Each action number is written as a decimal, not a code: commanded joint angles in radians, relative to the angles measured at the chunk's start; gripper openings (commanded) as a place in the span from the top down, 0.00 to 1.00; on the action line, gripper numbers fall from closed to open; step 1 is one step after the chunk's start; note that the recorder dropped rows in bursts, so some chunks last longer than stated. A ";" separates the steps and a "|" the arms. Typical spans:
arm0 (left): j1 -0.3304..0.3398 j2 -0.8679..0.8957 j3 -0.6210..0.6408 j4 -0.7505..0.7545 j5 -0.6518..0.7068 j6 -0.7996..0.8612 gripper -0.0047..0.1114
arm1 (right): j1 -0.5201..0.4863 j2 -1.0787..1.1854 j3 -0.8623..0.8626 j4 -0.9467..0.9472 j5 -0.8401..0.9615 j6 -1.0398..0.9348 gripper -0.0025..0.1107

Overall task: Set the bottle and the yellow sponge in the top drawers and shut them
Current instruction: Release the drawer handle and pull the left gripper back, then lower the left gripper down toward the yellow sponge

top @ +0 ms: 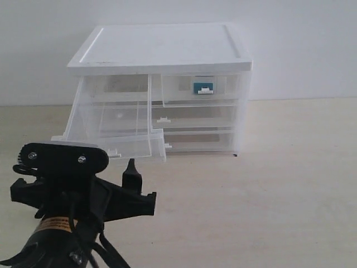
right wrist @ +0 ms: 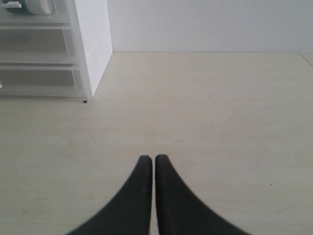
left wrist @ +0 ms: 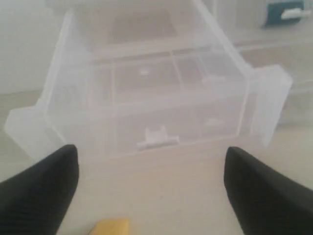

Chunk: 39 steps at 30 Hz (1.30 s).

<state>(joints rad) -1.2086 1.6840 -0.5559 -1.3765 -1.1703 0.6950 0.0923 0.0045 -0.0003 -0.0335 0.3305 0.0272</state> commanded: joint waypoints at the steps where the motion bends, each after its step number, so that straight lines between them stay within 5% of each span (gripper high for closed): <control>1: -0.041 -0.033 0.004 -0.168 0.022 0.199 0.31 | -0.002 -0.005 0.000 0.002 -0.009 -0.001 0.98; 6: -0.091 -0.061 0.006 -0.263 0.031 0.374 0.31 | -0.002 -0.005 0.000 0.002 -0.009 -0.001 0.98; 13: -0.111 -0.205 0.104 -0.361 0.222 0.628 0.34 | -0.002 -0.005 0.000 0.002 -0.009 -0.001 0.98; 26: -0.055 -0.753 0.197 -0.368 0.389 0.801 0.78 | -0.002 -0.005 0.000 0.002 -0.009 -0.001 0.98; 30: 0.009 -0.857 0.193 -0.350 0.589 0.919 0.92 | -0.002 -0.005 0.000 0.002 -0.009 -0.001 0.98; 35: 0.081 -0.869 0.170 -0.351 0.824 1.070 0.92 | -0.002 -0.005 0.000 0.002 -0.010 -0.001 0.98; 39: 0.109 -0.833 0.151 -0.332 1.182 1.265 0.92 | -0.002 -0.005 0.000 0.002 -0.009 -0.001 0.98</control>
<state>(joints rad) -1.1101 0.8325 -0.3940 -1.7266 -0.1755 1.8584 0.0923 0.0045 -0.0003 -0.0335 0.3305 0.0291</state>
